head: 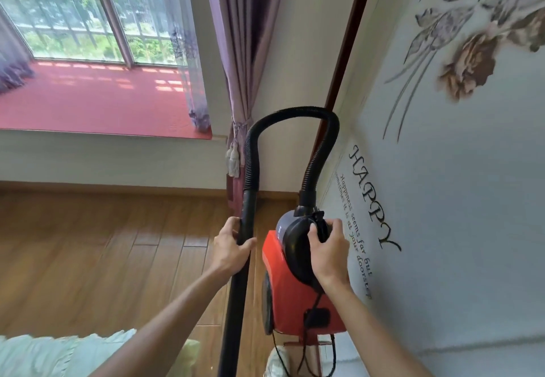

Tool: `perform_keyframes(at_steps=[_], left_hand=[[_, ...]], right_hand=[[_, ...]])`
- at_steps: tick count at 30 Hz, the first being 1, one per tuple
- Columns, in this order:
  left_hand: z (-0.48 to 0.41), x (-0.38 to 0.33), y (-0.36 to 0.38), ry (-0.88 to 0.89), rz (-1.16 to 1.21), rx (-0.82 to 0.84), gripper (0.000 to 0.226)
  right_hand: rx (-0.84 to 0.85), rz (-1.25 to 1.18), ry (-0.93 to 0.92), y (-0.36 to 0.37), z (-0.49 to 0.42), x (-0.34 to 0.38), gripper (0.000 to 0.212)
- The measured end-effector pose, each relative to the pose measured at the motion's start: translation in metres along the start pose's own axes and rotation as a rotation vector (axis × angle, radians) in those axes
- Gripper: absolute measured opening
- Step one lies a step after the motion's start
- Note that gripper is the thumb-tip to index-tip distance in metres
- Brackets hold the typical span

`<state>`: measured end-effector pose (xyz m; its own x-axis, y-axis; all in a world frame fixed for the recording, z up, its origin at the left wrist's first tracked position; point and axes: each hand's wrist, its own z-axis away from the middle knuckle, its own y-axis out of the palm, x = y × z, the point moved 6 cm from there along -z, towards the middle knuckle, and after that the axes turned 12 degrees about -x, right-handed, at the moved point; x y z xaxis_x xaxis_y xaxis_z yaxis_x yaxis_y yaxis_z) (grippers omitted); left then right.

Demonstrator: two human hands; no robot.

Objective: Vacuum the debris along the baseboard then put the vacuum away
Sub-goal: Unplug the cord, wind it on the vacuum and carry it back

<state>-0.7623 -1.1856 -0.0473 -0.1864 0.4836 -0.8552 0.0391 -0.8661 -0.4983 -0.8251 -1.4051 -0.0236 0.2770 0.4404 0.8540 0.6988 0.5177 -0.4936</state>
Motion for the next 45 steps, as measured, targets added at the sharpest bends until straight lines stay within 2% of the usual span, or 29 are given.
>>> perform_keyframes(at_steps=[12,19,30,45], left_hand=[[-0.126,0.064,0.119,-0.161,-0.022,0.004,0.045],[-0.188,0.15,0.191,-0.227,-0.053,0.019,0.047],[-0.267,0.277,0.281,-0.216,-0.119,-0.009,0.05],[-0.328,0.459,0.409,-0.219,-0.111,0.034,0.048]], right_hand=[[0.024,0.061,0.079,0.126,-0.103,-0.097,0.019],[0.016,0.089,0.103,0.208,-0.134,-0.177,0.018],[0.006,0.095,0.098,0.32,-0.161,-0.288,0.021],[0.025,0.099,0.077,0.46,-0.161,-0.464,0.014]])
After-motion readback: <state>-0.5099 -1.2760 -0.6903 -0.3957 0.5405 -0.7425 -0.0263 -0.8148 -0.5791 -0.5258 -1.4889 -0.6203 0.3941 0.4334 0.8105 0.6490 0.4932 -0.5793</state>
